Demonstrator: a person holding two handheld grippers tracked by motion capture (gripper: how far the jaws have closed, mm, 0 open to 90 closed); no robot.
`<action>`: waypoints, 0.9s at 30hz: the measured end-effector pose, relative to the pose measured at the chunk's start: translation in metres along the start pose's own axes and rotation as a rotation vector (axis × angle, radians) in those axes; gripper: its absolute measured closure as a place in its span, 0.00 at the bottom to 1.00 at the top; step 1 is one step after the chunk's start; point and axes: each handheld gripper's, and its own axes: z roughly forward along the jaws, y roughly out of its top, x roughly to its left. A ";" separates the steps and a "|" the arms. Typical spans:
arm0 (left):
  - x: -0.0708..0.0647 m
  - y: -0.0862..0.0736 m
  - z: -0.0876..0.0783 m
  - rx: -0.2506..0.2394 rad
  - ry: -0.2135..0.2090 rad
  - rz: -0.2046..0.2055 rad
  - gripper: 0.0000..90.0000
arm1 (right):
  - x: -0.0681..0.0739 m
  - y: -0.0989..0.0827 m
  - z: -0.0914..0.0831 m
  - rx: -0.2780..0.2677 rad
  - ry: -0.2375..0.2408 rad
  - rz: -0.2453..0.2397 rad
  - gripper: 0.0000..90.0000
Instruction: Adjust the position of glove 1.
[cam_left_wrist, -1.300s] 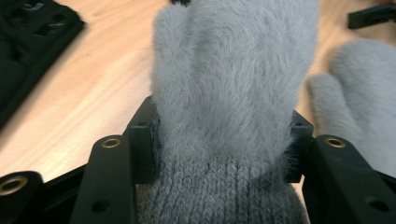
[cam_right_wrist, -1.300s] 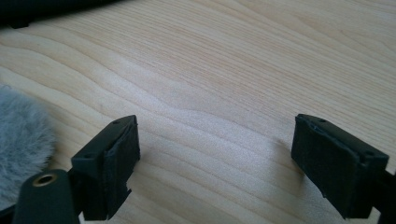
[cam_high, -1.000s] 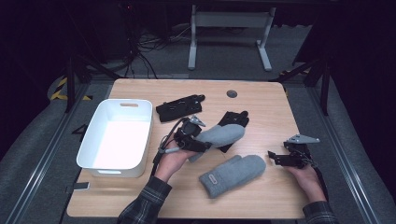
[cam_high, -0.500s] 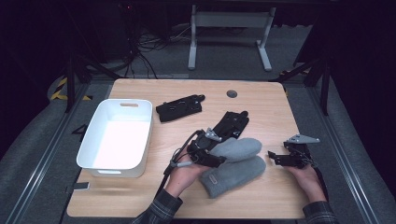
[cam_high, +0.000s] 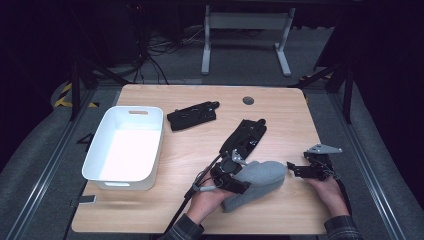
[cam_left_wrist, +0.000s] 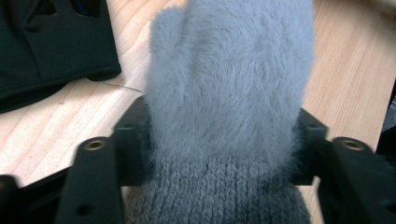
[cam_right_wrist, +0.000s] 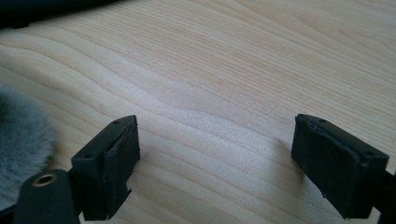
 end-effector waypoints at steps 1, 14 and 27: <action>0.000 0.000 0.000 0.000 0.000 0.000 0.39 | 0.000 0.000 0.000 0.000 0.000 0.000 0.18; 0.002 0.007 -0.023 -0.061 -0.065 0.043 0.23 | 0.000 0.000 0.000 0.000 0.000 0.000 0.18; 0.038 0.031 -0.021 -0.095 -0.116 0.084 0.24 | 0.000 0.000 0.000 0.000 0.000 0.000 0.18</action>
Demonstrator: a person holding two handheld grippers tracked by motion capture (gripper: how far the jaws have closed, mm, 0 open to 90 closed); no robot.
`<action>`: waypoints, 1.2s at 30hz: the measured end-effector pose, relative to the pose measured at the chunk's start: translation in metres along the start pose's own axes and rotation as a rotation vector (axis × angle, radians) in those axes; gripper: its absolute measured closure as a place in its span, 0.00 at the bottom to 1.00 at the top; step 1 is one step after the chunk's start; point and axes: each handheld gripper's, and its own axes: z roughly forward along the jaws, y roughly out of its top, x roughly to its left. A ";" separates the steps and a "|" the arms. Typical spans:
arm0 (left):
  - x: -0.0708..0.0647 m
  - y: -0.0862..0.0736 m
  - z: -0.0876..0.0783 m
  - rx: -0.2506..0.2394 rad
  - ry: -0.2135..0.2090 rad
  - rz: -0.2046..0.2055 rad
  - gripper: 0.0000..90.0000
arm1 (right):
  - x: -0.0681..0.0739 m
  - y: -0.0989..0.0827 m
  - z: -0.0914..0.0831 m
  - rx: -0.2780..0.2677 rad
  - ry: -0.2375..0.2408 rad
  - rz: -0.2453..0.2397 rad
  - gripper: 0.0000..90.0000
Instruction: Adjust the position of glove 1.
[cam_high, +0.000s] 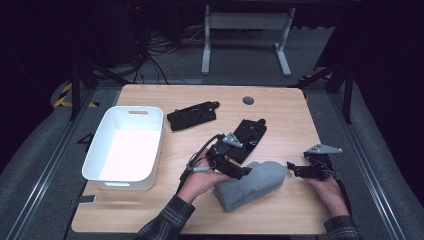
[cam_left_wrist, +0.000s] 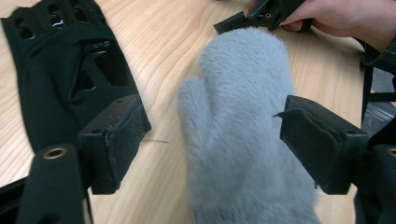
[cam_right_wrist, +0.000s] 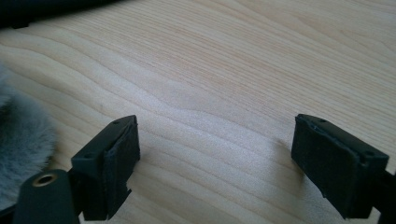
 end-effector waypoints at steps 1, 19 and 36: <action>0.003 0.001 0.004 0.000 -0.017 0.001 0.23 | 0.000 0.000 0.000 0.000 0.000 0.000 0.18; -0.001 -0.009 0.054 0.176 -0.072 0.029 0.20 | 0.000 0.000 0.000 0.000 0.000 -0.001 0.18; -0.009 -0.013 0.077 0.305 -0.112 0.042 0.25 | 0.000 0.000 0.000 0.000 0.000 -0.001 0.18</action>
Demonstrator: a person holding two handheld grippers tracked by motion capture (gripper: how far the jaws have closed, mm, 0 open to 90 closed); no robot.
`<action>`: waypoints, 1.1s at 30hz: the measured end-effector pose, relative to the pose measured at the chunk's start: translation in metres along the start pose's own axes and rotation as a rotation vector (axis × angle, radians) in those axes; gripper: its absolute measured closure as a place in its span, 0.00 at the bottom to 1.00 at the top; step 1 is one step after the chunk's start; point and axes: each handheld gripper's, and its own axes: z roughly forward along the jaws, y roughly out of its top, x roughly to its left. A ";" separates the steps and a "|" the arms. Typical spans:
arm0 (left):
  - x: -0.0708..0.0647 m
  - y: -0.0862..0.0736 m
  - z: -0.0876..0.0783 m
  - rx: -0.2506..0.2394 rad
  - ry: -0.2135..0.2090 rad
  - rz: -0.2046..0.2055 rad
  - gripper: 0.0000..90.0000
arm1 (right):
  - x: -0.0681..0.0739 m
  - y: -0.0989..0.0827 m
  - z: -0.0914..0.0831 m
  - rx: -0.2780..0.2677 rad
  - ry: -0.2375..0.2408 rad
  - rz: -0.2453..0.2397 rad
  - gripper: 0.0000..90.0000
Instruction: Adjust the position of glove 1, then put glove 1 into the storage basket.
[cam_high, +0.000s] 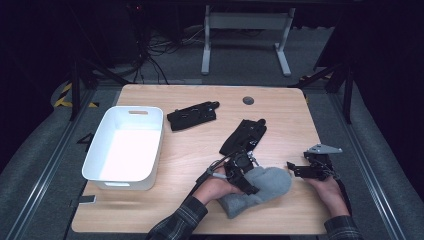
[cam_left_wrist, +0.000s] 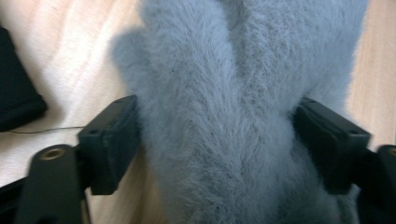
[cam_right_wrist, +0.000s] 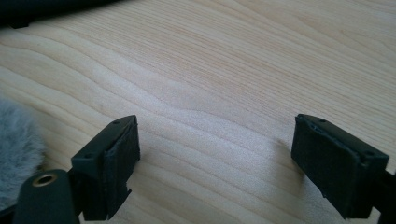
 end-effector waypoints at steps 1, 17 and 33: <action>0.000 0.000 0.000 0.008 -0.014 -0.001 0.30 | 0.000 0.000 0.000 0.000 0.000 0.000 0.18; 0.004 0.004 -0.001 0.041 -0.102 0.002 0.68 | 0.000 0.000 0.000 0.000 0.000 0.000 0.18; 0.000 0.003 -0.026 -0.014 -0.079 0.005 0.76 | 0.000 0.000 0.000 0.000 0.000 0.000 0.18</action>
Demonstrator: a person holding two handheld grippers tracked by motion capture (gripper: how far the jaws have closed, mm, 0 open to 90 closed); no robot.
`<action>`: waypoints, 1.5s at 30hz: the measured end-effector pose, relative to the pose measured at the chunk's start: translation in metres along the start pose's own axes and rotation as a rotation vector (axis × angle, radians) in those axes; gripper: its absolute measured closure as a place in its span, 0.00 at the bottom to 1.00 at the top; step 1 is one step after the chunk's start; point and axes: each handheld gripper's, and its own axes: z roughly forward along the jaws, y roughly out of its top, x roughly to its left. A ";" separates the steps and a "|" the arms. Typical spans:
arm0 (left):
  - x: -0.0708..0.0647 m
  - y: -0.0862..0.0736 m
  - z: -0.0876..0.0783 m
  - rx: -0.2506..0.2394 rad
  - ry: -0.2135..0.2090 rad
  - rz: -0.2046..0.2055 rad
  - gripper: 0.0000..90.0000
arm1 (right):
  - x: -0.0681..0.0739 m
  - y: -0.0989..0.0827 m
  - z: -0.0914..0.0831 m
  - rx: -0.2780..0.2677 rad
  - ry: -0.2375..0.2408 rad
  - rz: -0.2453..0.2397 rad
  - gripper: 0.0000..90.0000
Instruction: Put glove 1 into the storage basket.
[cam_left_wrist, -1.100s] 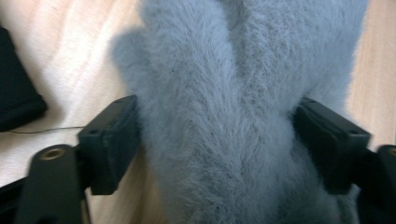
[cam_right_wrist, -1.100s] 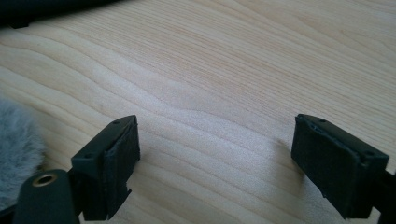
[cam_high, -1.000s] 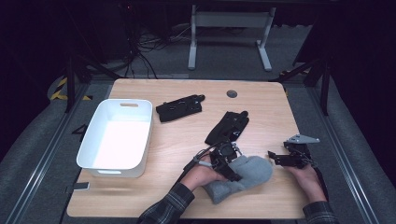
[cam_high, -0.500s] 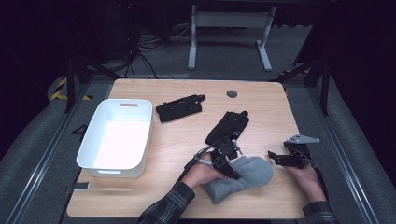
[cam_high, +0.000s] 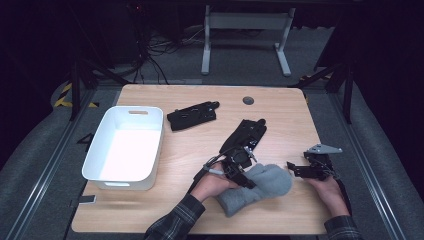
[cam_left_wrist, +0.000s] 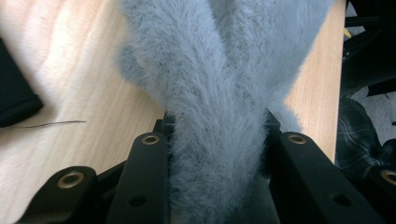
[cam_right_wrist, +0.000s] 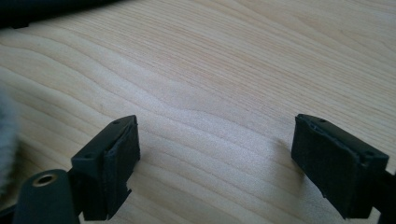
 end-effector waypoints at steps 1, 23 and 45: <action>0.000 0.000 0.000 0.000 0.000 0.000 0.76 | 0.000 0.000 0.000 0.000 0.000 0.000 0.18; 0.004 -0.008 -0.092 -0.124 0.114 -0.043 0.76 | 0.000 0.000 0.000 0.001 0.000 0.000 0.18; 0.015 -0.037 -0.181 -0.218 0.255 -0.126 0.76 | 0.000 0.000 0.000 0.001 0.000 0.000 0.18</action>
